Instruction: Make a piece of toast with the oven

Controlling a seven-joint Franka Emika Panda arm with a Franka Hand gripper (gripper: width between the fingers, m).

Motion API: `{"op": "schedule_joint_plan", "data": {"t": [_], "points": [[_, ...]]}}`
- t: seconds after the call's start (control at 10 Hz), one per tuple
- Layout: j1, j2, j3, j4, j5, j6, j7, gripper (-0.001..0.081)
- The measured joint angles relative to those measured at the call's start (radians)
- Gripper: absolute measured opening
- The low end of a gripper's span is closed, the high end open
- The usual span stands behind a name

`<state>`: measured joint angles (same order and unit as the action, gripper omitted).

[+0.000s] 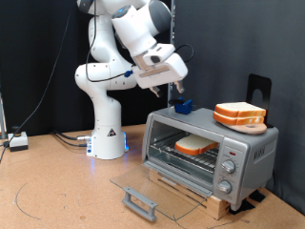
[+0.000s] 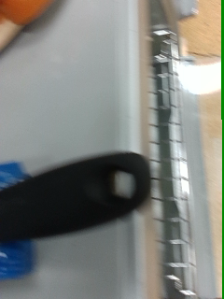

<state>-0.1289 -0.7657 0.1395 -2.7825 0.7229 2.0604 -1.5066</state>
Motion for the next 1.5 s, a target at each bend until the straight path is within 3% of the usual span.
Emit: {"op": "schedule_joint_plan", "data": {"t": [0.5, 0.7, 1.0, 1.3, 1.4, 1.5], "points": [[-0.107, 0.085, -0.123, 0.016, -0.109, -0.011, -0.088, 0.0809], [-0.120, 0.109, -0.128, 0.027, -0.118, -0.012, -0.095, 0.0809], [-0.117, 0.086, -0.058, -0.012, 0.090, 0.107, 0.160, 0.0809], [-0.134, 0.112, -0.029, -0.017, 0.211, 0.214, 0.407, 0.0809], [-0.134, 0.112, -0.030, -0.014, 0.198, 0.205, 0.376, 0.0809], [-0.148, 0.115, -0.029, 0.001, 0.120, 0.112, 0.462, 0.0809]]}}
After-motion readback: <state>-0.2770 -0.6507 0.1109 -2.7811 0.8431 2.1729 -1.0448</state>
